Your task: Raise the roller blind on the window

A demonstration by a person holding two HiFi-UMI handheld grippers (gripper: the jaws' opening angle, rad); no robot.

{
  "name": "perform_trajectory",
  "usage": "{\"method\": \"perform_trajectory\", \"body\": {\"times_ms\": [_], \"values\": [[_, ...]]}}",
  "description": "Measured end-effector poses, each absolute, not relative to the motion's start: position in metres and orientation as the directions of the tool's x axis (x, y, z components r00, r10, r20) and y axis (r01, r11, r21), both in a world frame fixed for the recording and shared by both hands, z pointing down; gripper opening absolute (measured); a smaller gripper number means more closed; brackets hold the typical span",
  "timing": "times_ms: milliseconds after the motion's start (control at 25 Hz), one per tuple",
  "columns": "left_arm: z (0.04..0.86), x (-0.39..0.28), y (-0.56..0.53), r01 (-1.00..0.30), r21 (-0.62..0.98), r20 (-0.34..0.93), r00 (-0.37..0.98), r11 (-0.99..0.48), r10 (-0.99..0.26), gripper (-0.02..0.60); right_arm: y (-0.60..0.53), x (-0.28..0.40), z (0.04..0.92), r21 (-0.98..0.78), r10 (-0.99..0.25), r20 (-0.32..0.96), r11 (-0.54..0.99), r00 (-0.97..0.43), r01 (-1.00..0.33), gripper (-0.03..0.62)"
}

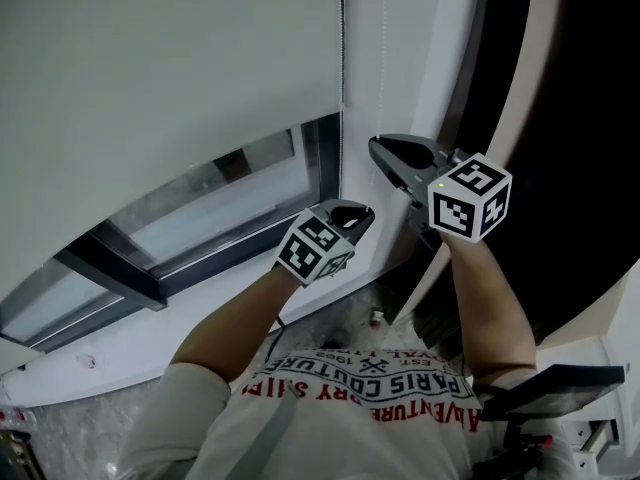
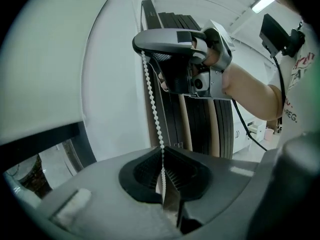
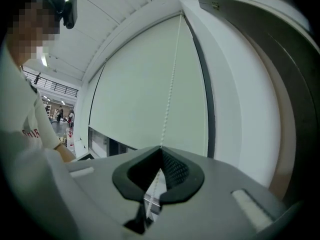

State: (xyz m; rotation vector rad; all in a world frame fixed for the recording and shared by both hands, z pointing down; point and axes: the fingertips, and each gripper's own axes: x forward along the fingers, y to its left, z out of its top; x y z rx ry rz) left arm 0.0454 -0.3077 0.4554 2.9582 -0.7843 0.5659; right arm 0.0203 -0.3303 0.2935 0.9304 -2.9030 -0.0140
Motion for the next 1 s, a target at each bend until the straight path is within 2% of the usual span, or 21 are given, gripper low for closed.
{"method": "perform_trajectory", "body": {"times_ms": [440, 800, 960, 1000], "values": [[0.591, 0.030, -0.295, -0.517, 0.081, 0.545, 0.739, -0.852, -0.396, 0.014, -0.328, 0.013, 0.434, -0.061, -0.559, 0.274, 0.802, -0.783, -0.594, 0.006], [0.611, 0.026, -0.292, -0.565, 0.111, 0.542, 0.724, -0.818, -0.426, 0.017, -0.327, 0.012, 0.458, -0.052, -0.573, 0.291, 0.790, -0.766, -0.611, 0.006], [0.601, 0.013, -0.300, -0.612, 0.058, 0.518, 0.694, -0.788, -0.501, 0.025, -0.329, 0.016, 0.461, -0.053, -0.576, 0.301, 0.786, -0.760, -0.617, 0.006], [0.593, 0.010, -0.303, -0.627, 0.061, 0.499, 0.693, -0.777, -0.520, 0.045, -0.329, 0.017, 0.461, -0.056, -0.578, 0.300, 0.784, -0.759, -0.619, 0.006]]}}
